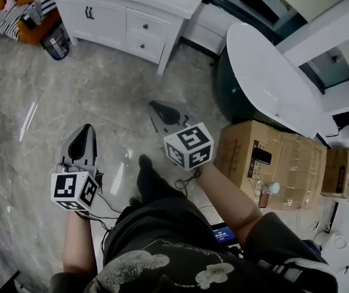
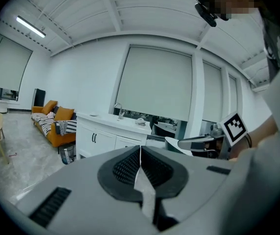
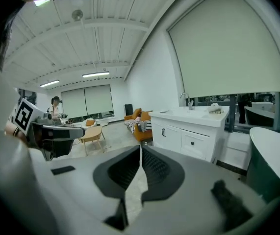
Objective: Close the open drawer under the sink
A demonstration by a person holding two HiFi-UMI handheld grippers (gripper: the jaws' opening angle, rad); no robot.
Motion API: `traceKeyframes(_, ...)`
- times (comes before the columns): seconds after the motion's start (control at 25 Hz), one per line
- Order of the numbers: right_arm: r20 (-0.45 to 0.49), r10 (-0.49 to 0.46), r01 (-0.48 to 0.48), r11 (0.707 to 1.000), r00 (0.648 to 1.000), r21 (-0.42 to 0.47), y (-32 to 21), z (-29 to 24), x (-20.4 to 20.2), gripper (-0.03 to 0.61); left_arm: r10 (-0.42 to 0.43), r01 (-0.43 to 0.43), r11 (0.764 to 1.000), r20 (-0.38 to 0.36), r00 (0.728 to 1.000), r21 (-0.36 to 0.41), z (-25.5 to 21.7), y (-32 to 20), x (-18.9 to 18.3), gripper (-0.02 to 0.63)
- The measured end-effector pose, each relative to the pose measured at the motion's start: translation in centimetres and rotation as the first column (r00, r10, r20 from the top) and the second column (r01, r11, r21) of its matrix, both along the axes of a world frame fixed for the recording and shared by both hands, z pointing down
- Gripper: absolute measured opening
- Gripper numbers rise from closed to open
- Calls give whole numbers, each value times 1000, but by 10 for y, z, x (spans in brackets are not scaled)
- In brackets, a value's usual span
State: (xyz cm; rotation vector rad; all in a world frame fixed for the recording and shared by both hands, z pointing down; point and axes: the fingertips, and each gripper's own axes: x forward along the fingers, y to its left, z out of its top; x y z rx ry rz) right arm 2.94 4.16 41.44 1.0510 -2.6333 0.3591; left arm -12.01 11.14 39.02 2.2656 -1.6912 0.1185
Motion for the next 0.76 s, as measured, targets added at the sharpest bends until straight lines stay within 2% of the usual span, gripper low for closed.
traceKeyframes(0.24,46,42,-43,999,998,28,56,-23,6,31,-6,4,999,45,999,43,-19,57,4,15)
traceKeyframes(0.48,40,29,-32,998,999,56,107,-35,11,28,-17,14,999,67,998,48,-29,108,10,15)
traceKeyframes(0.76,48,43,-46,997,998,62,153,-46,12,25,-98,97,994,18,995,54,-43,142,-13,14)
